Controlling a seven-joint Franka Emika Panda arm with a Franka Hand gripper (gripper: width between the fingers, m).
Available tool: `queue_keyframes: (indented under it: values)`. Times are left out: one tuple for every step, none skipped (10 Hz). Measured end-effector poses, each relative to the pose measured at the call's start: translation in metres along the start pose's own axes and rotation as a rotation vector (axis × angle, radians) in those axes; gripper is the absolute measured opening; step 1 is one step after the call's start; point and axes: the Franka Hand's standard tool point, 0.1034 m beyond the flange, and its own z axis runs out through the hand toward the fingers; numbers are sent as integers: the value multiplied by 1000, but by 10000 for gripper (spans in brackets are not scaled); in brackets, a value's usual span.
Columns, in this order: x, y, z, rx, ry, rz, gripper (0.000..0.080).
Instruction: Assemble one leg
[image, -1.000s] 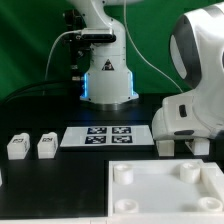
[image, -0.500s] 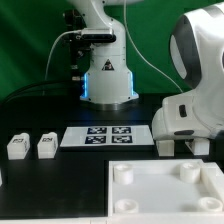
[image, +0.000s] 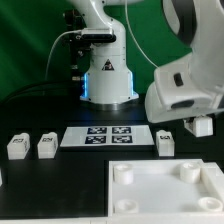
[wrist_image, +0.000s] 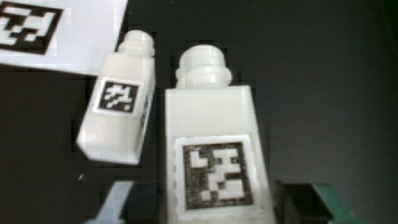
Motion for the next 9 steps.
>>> queue_keyframes:
  values:
    - [1, 0, -30, 0, 109, -10, 291]
    - [-7, 1, -56, -13, 246, -19, 291]
    - [-24, 1, -64, -35, 362, -6, 291]
    - [-22, 2, -62, -42, 485, -11, 291]
    - [-17, 4, -61, -44, 578, -13, 291]
    - [-17, 6, -66, -48, 649, -20, 291]
    - [-11, 19, -106, -67, 780, -74, 291]
    - [-1, 32, -135, -71, 890, -91, 291]
    - [15, 37, -161, -61, 1038, -112, 291]
